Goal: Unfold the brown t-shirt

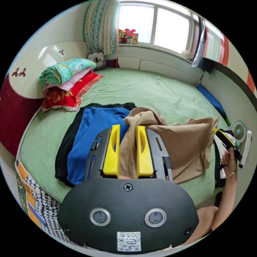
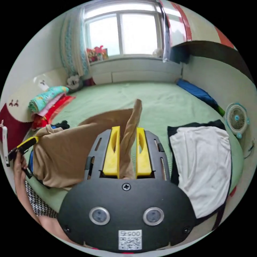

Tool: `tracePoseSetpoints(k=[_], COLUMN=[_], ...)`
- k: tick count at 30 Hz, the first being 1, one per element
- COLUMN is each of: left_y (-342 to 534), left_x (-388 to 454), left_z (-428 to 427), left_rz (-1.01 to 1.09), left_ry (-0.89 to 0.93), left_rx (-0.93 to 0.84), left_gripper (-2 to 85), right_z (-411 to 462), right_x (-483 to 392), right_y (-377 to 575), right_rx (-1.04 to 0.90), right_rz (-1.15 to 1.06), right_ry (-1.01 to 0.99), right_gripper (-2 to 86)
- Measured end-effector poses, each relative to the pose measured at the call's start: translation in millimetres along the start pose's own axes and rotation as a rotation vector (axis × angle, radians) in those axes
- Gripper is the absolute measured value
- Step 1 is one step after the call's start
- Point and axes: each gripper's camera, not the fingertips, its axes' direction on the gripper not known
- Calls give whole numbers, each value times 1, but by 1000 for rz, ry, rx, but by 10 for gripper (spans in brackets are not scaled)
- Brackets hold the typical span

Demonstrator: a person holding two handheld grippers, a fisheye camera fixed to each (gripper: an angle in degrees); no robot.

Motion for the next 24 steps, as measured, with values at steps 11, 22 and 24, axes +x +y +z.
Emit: tracePoseSetpoints(k=[11, 22, 24], left_y=[21, 20, 21], left_x=[-20, 10, 13], left_z=[-13, -20, -24], left_rz=[-8, 100, 98], left_ry=[204, 197, 185], left_rx=[-38, -72, -57], left_gripper=[115, 87, 83], right_z=[17, -24, -53], right_x=[29, 8, -3], right_y=[24, 43, 41], right_rx=[-205, -59, 6], right_rz=[124, 189, 157], right_ry=[-112, -81, -67], right_gripper=[112, -15, -16])
